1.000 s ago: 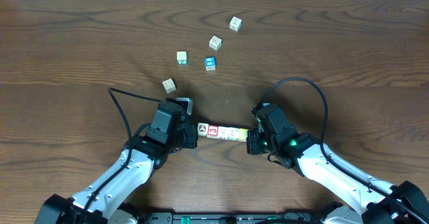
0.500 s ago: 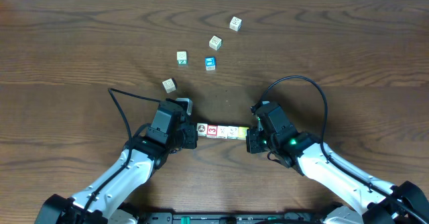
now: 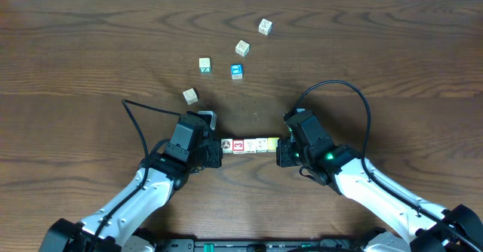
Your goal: Lift 5 blocks
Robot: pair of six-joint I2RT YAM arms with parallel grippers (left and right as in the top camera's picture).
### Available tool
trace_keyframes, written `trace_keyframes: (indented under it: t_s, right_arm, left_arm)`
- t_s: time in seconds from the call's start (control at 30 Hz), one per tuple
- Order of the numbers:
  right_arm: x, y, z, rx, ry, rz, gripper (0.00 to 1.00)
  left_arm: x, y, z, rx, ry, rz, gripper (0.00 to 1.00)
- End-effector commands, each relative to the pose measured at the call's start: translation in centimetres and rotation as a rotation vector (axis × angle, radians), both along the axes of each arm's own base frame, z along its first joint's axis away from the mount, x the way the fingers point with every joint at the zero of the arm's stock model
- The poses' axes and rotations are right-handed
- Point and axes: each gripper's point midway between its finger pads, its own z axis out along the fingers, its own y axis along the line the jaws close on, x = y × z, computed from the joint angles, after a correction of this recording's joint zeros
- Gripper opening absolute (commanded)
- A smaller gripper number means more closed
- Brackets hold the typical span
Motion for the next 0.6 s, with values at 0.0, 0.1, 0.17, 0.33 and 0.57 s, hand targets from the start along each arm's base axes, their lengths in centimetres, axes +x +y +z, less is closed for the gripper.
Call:
trace_keyframes:
  t_s: [0.0, 0.1, 0.17, 0.33, 0.57]
  right_arm:
    - [-1.1, 4.4, 2.6, 0.165, 0.028, 0.121, 0.01]
    - [-1.1, 4.4, 2.6, 0.165, 0.030, 0.121, 0.01]
    - [-1.1, 4.4, 2.6, 0.165, 0.029, 0.121, 0.01]
    - [-1.2, 4.5, 2.7, 0.171, 0.031, 0.126, 0.01]
    - [-1.3, 4.6, 2.7, 0.171, 0.030, 0.132, 0.01]
  left_arm:
    - [-0.9, -3.7, 2.4, -0.154, 0.006, -0.128, 0.07]
    - [-0.9, -3.7, 2.4, -0.154, 0.005, -0.129, 0.07]
    - [-0.9, -3.8, 2.5, -0.155, 0.004, -0.129, 0.07]
    - [-0.3, -4.0, 3.2, -0.162, -0.014, -0.130, 0.07]
    - [0.3, -4.4, 4.4, -0.166, -0.023, -0.132, 0.07]
